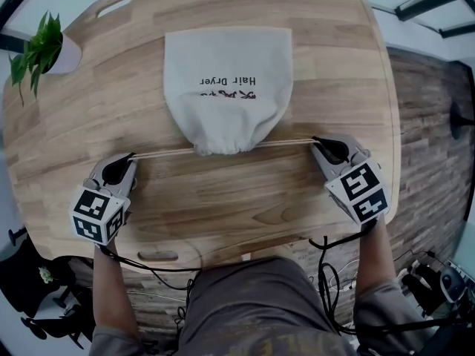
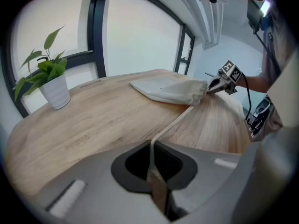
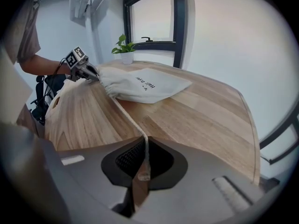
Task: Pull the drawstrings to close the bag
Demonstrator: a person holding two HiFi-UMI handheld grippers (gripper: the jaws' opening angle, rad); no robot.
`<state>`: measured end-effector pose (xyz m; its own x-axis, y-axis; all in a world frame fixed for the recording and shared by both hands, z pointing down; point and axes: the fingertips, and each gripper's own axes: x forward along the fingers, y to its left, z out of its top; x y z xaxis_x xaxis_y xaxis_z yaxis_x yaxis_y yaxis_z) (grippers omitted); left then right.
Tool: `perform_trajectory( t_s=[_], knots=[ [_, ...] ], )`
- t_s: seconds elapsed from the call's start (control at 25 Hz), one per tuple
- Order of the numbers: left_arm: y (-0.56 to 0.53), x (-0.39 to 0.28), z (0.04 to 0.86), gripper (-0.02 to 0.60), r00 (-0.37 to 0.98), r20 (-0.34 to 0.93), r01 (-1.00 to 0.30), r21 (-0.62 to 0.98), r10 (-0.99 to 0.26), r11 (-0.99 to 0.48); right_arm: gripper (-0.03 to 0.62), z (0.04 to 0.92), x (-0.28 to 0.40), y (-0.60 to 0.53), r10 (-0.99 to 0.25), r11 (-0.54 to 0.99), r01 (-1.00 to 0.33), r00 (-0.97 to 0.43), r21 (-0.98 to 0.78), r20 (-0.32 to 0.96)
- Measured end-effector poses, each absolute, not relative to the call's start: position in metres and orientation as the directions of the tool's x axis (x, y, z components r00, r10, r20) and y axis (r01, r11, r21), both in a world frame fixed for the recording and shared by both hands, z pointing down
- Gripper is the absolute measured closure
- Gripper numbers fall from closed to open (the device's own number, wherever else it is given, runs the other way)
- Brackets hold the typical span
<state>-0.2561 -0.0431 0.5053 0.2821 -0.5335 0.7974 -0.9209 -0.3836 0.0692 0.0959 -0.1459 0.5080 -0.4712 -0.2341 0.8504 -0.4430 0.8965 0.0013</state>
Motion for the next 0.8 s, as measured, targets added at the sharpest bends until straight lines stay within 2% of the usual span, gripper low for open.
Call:
perform_trajectory(
  t_s=[0.36,0.44,0.52,0.64,0.8],
  knots=[
    [-0.047,-0.245,0.506,0.558,0.281,0.761,-0.919,0.039,-0.584,-0.392,0.558,0.510,0.094,-0.146,-0.280,0.877,-0.480,-0.481,0.018,0.831],
    [-0.043,-0.238,0.507,0.505,0.288,0.762,-0.911,0.031,-0.580,-0.411,0.527,0.511,0.092,-0.141,-0.262,0.885,-0.465,-0.489,0.005,0.832],
    [-0.038,-0.230,0.506,0.395,0.304,0.763,-0.903,0.040,-0.571,-0.427,0.392,0.508,0.089,-0.133,-0.227,0.900,-0.435,-0.500,-0.017,0.836],
    [-0.028,-0.219,0.499,0.356,0.310,0.757,-0.898,0.034,-0.575,-0.439,0.378,0.493,0.082,-0.125,-0.234,0.910,-0.415,-0.528,-0.008,0.816],
    [-0.020,-0.211,0.478,0.333,0.297,0.738,-0.898,0.000,-0.606,-0.440,0.380,0.469,0.068,-0.117,-0.258,0.920,-0.391,-0.561,0.022,0.786]
  ],
)
